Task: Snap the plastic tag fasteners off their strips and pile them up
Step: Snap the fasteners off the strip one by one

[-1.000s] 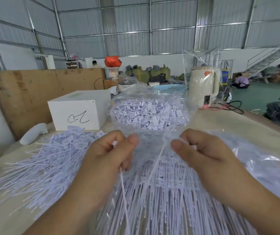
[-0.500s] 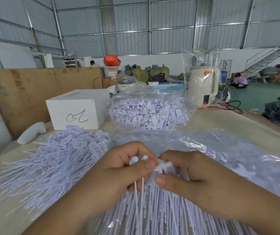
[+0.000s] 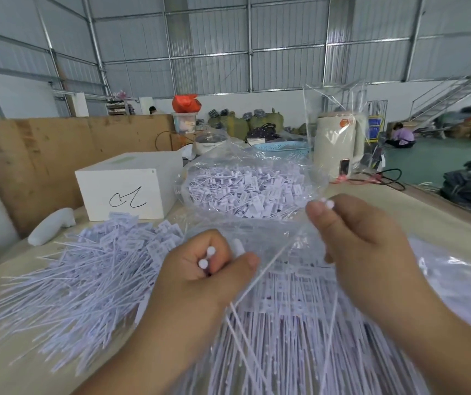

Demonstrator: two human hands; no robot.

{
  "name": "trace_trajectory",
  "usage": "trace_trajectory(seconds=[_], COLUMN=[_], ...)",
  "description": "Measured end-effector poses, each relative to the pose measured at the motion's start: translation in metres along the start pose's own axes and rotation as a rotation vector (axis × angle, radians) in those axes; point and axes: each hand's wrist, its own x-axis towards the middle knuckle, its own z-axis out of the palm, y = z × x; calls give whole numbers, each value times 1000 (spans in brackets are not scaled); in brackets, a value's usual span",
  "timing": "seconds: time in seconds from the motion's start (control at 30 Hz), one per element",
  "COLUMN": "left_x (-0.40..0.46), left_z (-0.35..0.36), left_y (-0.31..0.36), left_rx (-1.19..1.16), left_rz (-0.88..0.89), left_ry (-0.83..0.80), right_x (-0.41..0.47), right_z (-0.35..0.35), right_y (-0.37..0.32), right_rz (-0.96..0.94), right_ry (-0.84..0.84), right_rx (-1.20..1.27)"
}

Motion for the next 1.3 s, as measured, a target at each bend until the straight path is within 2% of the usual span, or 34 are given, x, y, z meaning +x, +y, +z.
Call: trace_trajectory(seconds=[0.03,0.07,0.17,0.23,0.37,0.47,0.57,0.7,0.87,0.97,1.07,1.2,1.27,1.3], left_x=[1,2,1,-1,2,1,2,7,5,3,2,3,5,6], left_z=[-1,-3,-5,-7,-13,-14,-16,-24,-19,-12,-4,-3,-8,-11], left_y=[0,0,1,2,6,10,12,18,13,11,13,5,3,3], left_rx=[-13,-29,-74,-95,-76,-34,-7,-81,-16,3,-20,66,78,49], left_rz=[-19,-40,-71,-91,-121,-171,-196,-232,-180,-141,-101,-42,-43,-56], left_ry=[-12,-49,-254,-391,-553,-732,-749,-818,-684,-553,-390,-81,-56,-91], right_x=[2,1,-9,-13,-12,-13,-12,-8,-6,-5,-10,-4,2,1], right_z=[-5,-7,3,8,6,6,5,-5,-10,-8,3,5,-5,-7], right_y=[1,1,1,6,9,7,-1,-8,-6,-3,-7,-7,-3,-2], right_rz=[-26,-37,-23,-30,-5,-25,-70,-92,-114,-95,-110,-20,-50,-45], right_ry=[5,-66,-462,-595,-672,-688,-672,-710,-744,-671,-485,-36,2,-78], right_rx=[-3,12,126,144,163,61,-70,-279,-365,-335,-311,-135,-85,-33])
